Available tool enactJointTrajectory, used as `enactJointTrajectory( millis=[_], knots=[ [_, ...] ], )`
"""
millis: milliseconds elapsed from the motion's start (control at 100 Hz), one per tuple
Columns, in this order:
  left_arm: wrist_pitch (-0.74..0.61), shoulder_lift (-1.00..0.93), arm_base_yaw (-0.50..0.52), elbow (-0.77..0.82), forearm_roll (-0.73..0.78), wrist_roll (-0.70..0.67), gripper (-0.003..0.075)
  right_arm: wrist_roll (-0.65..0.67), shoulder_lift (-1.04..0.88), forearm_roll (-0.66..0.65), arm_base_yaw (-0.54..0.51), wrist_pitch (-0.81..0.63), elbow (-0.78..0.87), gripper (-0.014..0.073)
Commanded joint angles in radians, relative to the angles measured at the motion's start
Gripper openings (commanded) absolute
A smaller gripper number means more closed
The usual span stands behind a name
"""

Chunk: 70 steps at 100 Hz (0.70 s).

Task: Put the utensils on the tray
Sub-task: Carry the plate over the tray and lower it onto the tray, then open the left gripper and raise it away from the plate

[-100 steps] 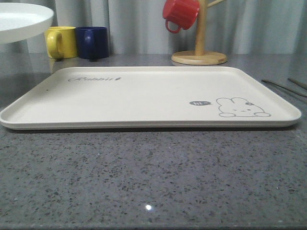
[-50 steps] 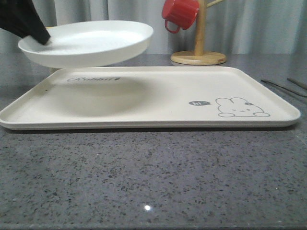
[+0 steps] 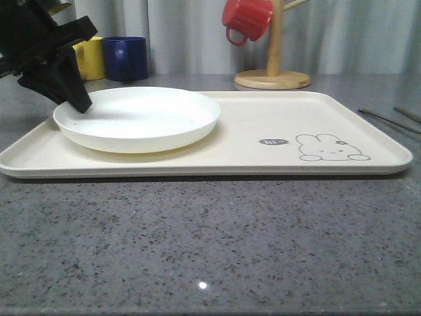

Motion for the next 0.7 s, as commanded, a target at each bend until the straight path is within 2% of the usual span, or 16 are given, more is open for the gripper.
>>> enactJointTrajectory(
  millis=[0,120,300,410,690],
  knots=[
    [-0.022,-0.033,-0.009,-0.032,-0.028,-0.016,-0.0013,-0.010,-0.001,-0.006,0.003,-0.078,-0.001,-0.0069],
    [-0.020,-0.029,-0.009,-0.032,-0.028,-0.016,0.0057,-0.010,-0.001,-0.006,0.003,-0.078,-0.001,-0.0069],
    [-0.023,-0.029,-0.009,-0.032,-0.034,-0.016,0.0305,-0.010,-0.001,-0.006,0.003,-0.078,-0.001,-0.0069],
    [-0.051,-0.043,-0.009,-0.032,-0.036,-0.014,0.0402,-0.010,-0.001,-0.006,0.003,-0.078,-0.001,-0.0069],
    [-0.174,-0.204,-0.009,-0.011,-0.037,0.020,0.0412,-0.010,-0.001,-0.006,0.003,-0.078,-0.001,-0.0069]
  ],
)
